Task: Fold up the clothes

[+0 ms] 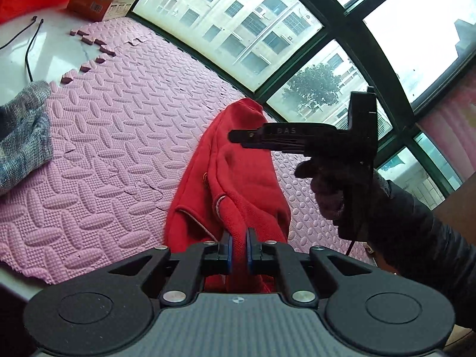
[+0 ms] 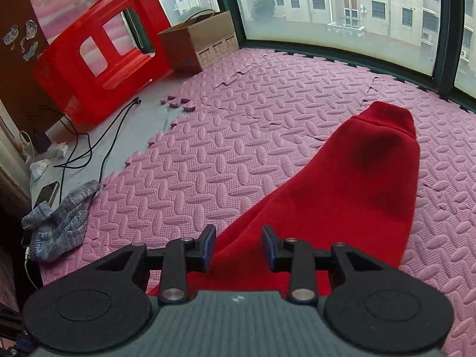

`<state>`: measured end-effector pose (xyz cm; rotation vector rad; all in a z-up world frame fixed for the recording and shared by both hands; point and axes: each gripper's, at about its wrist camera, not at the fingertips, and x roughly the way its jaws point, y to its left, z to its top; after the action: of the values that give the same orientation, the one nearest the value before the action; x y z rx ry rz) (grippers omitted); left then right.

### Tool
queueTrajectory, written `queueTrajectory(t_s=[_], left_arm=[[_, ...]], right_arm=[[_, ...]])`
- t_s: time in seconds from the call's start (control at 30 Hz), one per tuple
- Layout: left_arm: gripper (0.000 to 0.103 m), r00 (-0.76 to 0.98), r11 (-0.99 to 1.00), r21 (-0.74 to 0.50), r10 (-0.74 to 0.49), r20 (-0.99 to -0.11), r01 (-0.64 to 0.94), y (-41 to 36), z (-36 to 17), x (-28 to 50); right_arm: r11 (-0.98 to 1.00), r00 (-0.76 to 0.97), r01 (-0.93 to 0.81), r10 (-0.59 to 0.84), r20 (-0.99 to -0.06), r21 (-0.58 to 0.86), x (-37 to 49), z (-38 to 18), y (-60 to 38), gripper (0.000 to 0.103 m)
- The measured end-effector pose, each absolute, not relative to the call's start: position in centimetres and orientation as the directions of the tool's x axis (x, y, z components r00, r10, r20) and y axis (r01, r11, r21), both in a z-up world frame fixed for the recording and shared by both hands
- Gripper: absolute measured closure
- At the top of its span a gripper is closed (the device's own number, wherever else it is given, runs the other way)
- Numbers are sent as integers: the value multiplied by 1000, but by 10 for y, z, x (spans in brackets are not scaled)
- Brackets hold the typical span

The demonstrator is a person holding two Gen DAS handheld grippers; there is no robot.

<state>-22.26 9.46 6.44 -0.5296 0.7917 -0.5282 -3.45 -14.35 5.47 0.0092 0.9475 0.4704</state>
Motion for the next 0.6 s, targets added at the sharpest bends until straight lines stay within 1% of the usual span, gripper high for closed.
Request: queueTrajectory(t_s=[0.17,0.23,0.3,0.37,0.5,0.53,0.6], left_arm=[[93,608,761,-589,-611,-507,273,92,74,-224],[93,616,761,-586,-610,-499,279,94,78,-224],[93,623,760,-583,-610,-490,285,95,82,-224],[93,631,760,-580,-609,-481,291,96,87,-223],[93,652,769,-568,-595,-469,293,101,94,-223],[93,656,777,-563,-585,-477,283,103,92,-222],[93,652,788,-574,-557,-514,221,110,80,-216]], right_arm=[[914,478,-347,365,-799,210,-38,38,-137,72],[922,485,-325,354,-800,211,-39,34,-140,85],[923,500,-316,359,-788,219,-41,33,-143,95],[919,523,-300,384,-761,257,-41,40,-147,97],[898,586,-273,440,-680,346,-39,56,-153,98],[892,597,-265,450,-664,367,-38,57,-154,98],[886,592,-239,458,-663,398,-29,45,-149,98]])
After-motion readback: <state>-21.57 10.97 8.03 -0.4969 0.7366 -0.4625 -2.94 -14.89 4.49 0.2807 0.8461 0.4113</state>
